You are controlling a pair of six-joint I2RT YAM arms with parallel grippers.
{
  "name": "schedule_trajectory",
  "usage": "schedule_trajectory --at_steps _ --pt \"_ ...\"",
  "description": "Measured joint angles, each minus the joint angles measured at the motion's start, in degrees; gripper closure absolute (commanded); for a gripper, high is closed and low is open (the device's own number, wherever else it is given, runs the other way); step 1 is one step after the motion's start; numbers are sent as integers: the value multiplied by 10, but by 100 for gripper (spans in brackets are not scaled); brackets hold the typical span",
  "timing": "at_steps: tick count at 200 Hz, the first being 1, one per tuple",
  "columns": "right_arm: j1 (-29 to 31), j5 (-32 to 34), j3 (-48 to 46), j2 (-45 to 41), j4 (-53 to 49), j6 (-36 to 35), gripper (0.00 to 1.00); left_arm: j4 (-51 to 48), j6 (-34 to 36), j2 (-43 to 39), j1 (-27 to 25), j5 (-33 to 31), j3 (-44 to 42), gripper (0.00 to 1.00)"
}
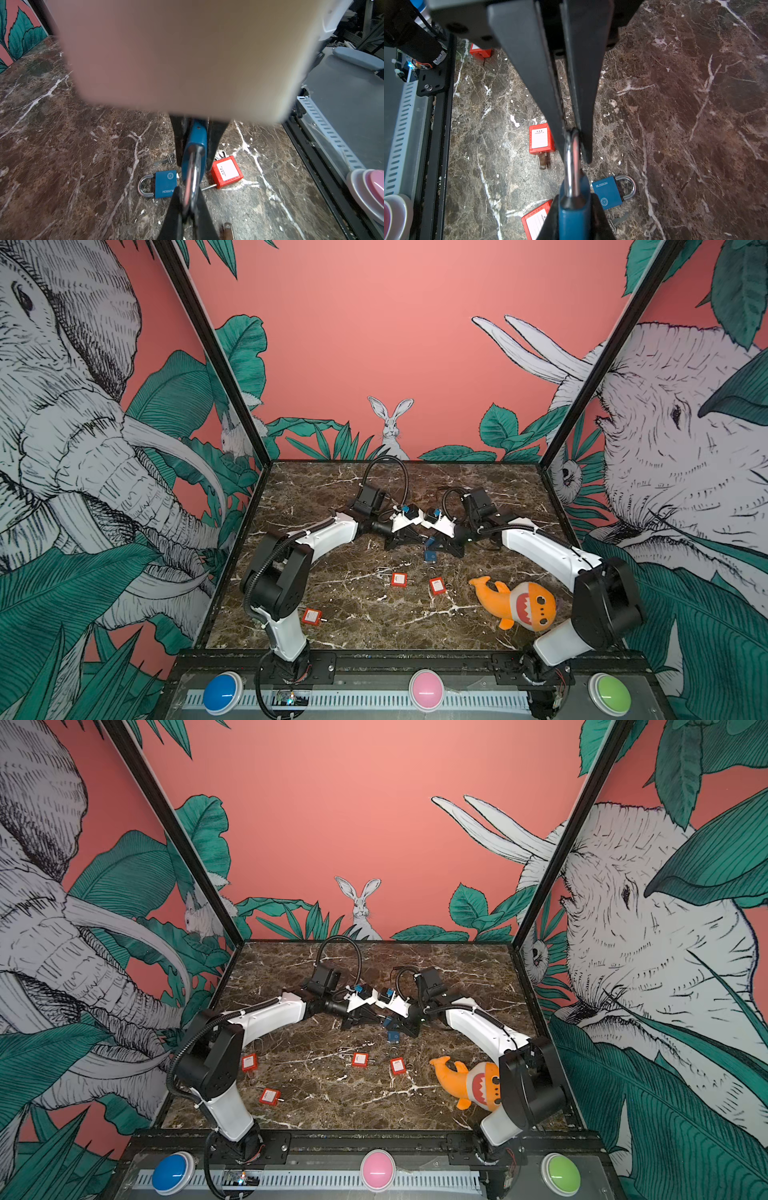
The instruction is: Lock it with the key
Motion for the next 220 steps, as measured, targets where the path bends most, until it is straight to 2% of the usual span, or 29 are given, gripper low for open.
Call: schedule_trajectory --at_steps 49,60,71,92,118,142,184,203,220 --pt "0 3 -11 -12 11 -13 100 27 -24 -13 6 6 -17 100" --pt "1 4 -16 -20 19 -15 87 29 -24 -17 9 12 -18 100" --pt "2 6 -21 -30 29 -15 79 28 -21 -22 11 19 -17 100" --pt "7 12 -37 -50 68 -8 59 10 -6 -26 14 42 -10 100" --pt "13 17 -41 -70 97 -8 47 -19 12 -27 12 63 9 100" --pt "12 33 -50 -105 99 -13 45 -54 24 -27 18 75 31 100" --pt "10 63 -120 -230 94 1 43 -135 79 -28 26 67 75 100" --pt "7 82 -144 -272 109 21 45 -159 95 -29 27 57 82 100" --pt "3 97 -171 -298 135 41 52 -181 108 -33 27 45 83 100"
